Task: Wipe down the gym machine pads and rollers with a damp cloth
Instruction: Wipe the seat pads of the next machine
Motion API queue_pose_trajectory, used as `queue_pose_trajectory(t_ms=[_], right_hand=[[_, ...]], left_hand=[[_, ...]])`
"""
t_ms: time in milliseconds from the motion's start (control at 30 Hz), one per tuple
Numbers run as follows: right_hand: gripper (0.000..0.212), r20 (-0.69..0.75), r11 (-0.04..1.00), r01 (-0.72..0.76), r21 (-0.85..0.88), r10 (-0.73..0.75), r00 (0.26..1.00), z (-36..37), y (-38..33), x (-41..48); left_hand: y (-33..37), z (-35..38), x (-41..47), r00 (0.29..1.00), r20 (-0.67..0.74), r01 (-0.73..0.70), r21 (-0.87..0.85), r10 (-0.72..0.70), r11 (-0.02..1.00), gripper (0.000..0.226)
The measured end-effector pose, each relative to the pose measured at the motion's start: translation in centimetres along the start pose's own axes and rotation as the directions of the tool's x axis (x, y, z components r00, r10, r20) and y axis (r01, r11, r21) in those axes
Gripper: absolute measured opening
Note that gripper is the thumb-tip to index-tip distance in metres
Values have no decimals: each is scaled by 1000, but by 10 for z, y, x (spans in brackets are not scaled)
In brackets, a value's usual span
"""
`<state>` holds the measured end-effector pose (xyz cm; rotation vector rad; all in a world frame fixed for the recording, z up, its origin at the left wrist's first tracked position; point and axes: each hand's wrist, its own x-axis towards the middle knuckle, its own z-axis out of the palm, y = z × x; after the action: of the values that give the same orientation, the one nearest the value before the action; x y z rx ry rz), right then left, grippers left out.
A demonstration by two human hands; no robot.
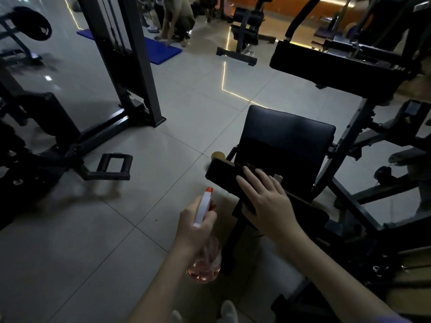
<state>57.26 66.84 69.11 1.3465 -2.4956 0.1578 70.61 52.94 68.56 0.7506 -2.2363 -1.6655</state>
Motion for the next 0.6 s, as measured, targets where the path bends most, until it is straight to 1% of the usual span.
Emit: queue_pose_trajectory(t_ms=[67,133,233,267,333,400,500,600], right_hand=[[62,-20,997,62,-41,-63,998,-2,15,-18],[62,-43,993,95,-65,-98,994,3,19,-17],[66,-46,991,86,-106,-91,995,15,2,8],[67,-44,991,82,-105,-87,995,19,-6,18],[66,-36,994,87,-65,-90,995,26,-20,38],[61,-31,994,111,-17,-111,993,32,-31,56],[51,-6,982,188,14,-188,982,35,-42,80],[36,2,955,287,69,-288,958,34,-44,92]], left_hand=[[-7,0,4,1000,-7,20,-13,-20,1000,17],[-11,-2,5,1000,-25,16,-16,-16,1000,15],[-16,-5,5,999,-41,16,-14,-16,1000,31],[-17,-6,6,998,-54,14,-17,-15,1000,31],[-18,-7,5,998,-65,12,-20,-14,1000,25],[-19,-6,4,997,-79,9,-11,-9,1000,12],[-22,-7,0,996,-91,-3,0,3,1000,19],[-23,-8,-7,996,-93,10,-25,-12,1000,12]])
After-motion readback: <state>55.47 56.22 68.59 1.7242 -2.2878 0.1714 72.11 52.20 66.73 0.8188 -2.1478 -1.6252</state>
